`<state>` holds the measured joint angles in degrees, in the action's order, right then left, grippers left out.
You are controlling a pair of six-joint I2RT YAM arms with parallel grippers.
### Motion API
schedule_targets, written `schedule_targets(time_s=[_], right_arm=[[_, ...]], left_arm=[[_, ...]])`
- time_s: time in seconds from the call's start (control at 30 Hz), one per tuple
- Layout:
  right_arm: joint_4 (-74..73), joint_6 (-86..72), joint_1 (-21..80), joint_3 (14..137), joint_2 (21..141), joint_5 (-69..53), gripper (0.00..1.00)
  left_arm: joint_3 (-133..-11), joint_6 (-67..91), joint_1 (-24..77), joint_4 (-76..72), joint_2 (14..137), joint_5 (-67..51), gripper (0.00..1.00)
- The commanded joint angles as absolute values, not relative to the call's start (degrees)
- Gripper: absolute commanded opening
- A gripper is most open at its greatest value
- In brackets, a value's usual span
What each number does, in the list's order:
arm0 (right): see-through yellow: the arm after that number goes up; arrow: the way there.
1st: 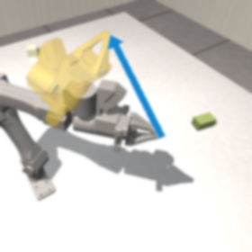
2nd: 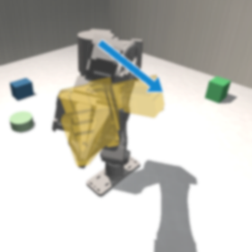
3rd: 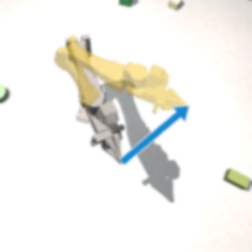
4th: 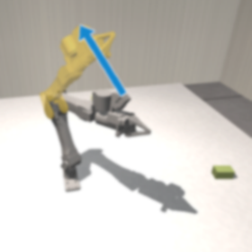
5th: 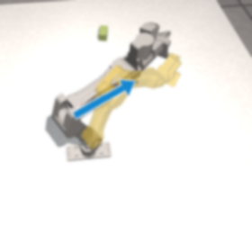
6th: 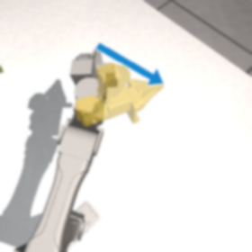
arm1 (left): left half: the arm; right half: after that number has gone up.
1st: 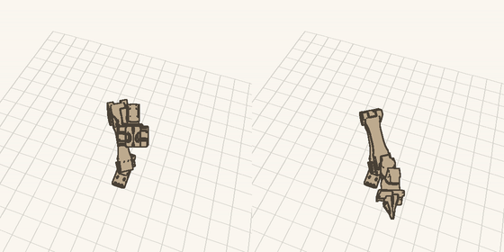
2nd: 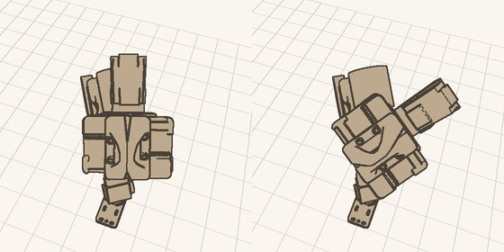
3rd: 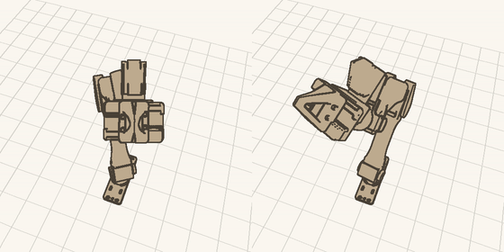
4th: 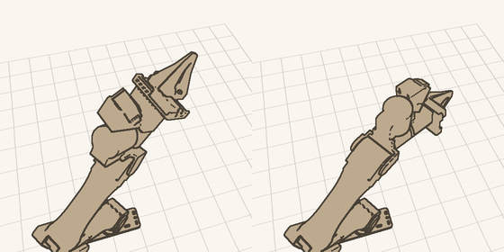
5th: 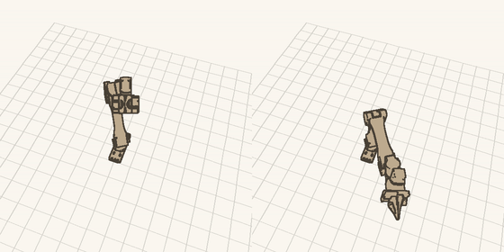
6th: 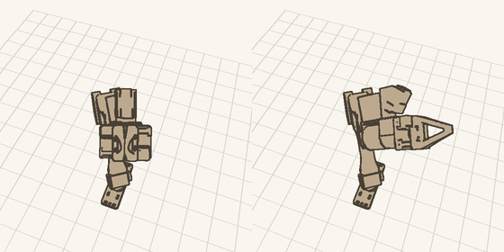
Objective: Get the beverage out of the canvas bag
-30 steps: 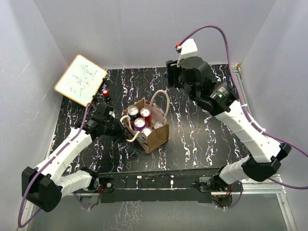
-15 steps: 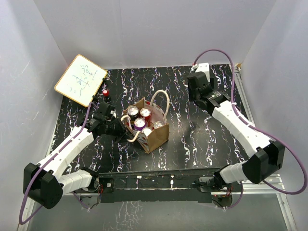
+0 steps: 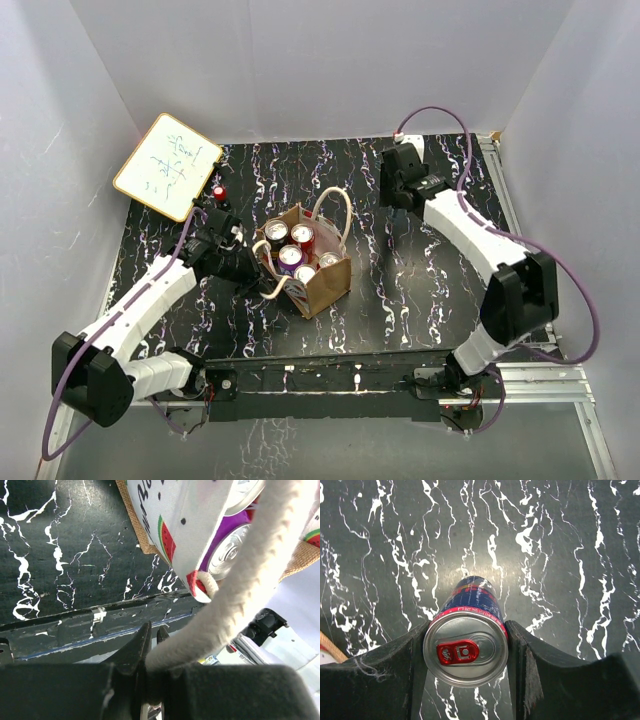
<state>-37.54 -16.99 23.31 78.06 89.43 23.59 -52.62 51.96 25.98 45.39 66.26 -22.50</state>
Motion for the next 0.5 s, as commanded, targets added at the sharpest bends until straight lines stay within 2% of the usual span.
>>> schedule_targets(time_s=[0.0, 0.47], right_arm=[[-30.1, -19.5, 21.0, 85.4, 93.6, 22.3, 0.07], [-30.2, -18.8, 15.3, 97.2, 108.9, 20.1, 0.08]], left_arm=[[-56.0, 47.8, 25.8, 50.1, 66.8, -22.6, 0.0], [-61.9, 40.5, 25.7, 56.0, 72.1, -20.2, 0.0]])
